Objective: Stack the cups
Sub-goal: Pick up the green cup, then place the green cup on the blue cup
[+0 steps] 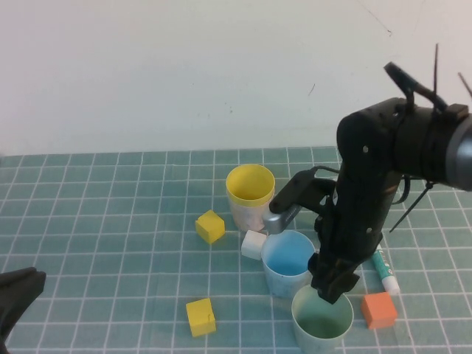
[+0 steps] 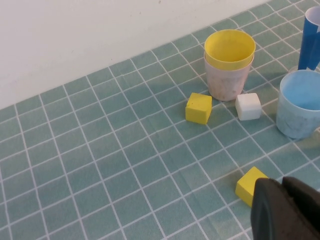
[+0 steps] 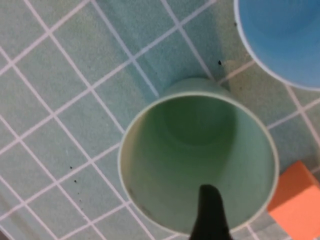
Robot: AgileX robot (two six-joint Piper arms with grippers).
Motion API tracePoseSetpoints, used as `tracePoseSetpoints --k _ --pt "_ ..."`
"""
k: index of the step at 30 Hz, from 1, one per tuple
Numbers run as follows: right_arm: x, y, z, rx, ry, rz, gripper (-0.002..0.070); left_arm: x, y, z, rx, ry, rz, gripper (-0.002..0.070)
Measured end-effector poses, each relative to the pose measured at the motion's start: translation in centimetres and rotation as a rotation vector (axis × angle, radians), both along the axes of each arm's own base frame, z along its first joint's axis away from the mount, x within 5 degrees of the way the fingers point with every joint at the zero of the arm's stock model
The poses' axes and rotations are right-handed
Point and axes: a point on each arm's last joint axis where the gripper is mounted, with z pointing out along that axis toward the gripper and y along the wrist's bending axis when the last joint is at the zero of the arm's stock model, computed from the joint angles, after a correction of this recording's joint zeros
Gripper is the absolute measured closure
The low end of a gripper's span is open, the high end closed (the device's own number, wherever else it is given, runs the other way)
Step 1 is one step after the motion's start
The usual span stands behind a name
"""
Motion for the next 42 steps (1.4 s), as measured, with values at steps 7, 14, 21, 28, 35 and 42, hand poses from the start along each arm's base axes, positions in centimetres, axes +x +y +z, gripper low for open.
tracePoseSetpoints --k 7,14,21,28,35,42 --pt "0.7 0.6 -2.7 -0.004 0.032 -0.038 0.0206 0.0 0.1 0.0 0.014 -0.002 0.002 0.0677" --pt "1.0 0.8 -5.7 -0.040 0.079 -0.060 0.0351 0.0 0.1 0.0 0.016 -0.002 0.003 0.0677" --pt "0.9 0.7 -3.9 -0.018 0.049 -0.057 0.0652 0.0 0.1 -0.1 0.023 -0.001 0.004 0.0677" --pt "1.0 0.6 4.6 0.074 -0.125 -0.029 0.0660 0.0 0.2 -0.1 0.038 -0.001 0.007 0.0677" --pt "3.8 1.9 7.7 0.097 -0.259 -0.009 0.0660 0.0 0.2 -0.1 0.040 -0.002 0.007 0.0677" --pt "6.0 3.1 2.7 0.001 -0.152 -0.007 0.0657 0.0 0.2 -0.2 0.042 0.004 0.007 0.0677"
